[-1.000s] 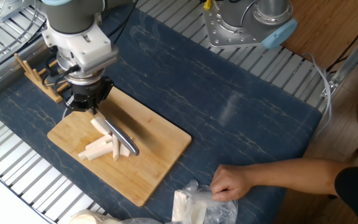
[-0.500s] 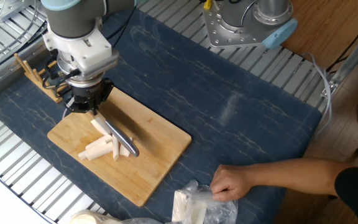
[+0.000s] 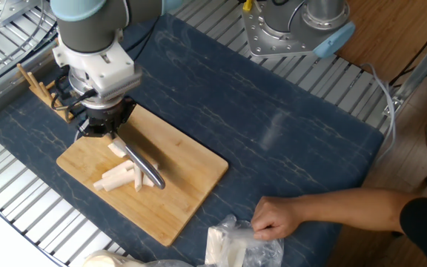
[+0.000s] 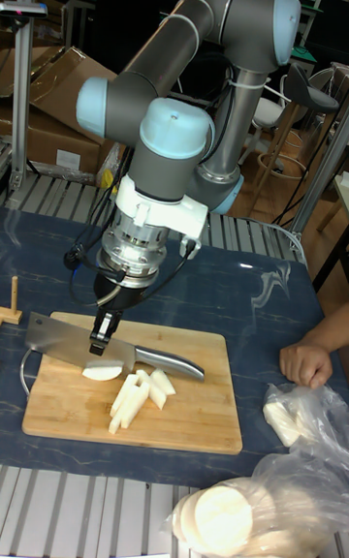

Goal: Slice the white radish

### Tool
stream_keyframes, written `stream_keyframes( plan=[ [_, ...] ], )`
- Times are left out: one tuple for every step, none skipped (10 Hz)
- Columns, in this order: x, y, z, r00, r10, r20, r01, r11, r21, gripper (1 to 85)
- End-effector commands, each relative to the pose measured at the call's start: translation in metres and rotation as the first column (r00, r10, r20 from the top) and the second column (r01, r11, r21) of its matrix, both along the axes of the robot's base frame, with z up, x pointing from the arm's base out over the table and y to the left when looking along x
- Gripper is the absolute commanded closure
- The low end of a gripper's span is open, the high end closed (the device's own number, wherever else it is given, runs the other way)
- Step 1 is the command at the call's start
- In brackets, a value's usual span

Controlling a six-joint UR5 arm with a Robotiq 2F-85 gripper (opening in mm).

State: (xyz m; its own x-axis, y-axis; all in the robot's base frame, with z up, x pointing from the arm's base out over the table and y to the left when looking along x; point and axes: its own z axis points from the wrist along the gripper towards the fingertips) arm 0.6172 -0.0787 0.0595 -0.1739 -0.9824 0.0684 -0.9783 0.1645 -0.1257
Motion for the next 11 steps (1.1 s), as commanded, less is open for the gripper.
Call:
stream_keyframes(
  plan=[
    [0.003,0.008,-0.005,1.000,-0.020,0.024,0.019,0.997,0.069,84.7],
    [0.001,0.008,-0.001,1.000,-0.016,0.023,0.014,0.995,0.094,84.7],
    [0.000,0.011,0.006,0.999,-0.007,0.035,0.002,0.991,0.131,84.7],
    [-0.003,0.014,0.015,0.999,-0.009,0.040,0.002,0.987,0.163,84.7],
    [-0.004,0.020,0.021,0.999,-0.011,0.051,0.001,0.981,0.192,84.7],
    [-0.003,0.032,0.019,0.997,-0.032,0.065,0.014,0.966,0.259,84.7],
    [-0.001,0.035,0.018,0.997,-0.031,0.072,0.011,0.962,0.271,84.7],
    [-0.003,0.034,0.018,0.997,-0.043,0.064,0.025,0.963,0.268,84.7],
    [-0.012,0.029,0.022,0.996,-0.078,0.038,0.066,0.966,0.251,84.7],
    [-0.017,0.025,0.029,0.995,-0.094,0.020,0.087,0.970,0.228,84.7],
    [-0.023,0.021,0.037,0.993,-0.122,0.000,0.119,0.973,0.200,84.7]
  ],
)
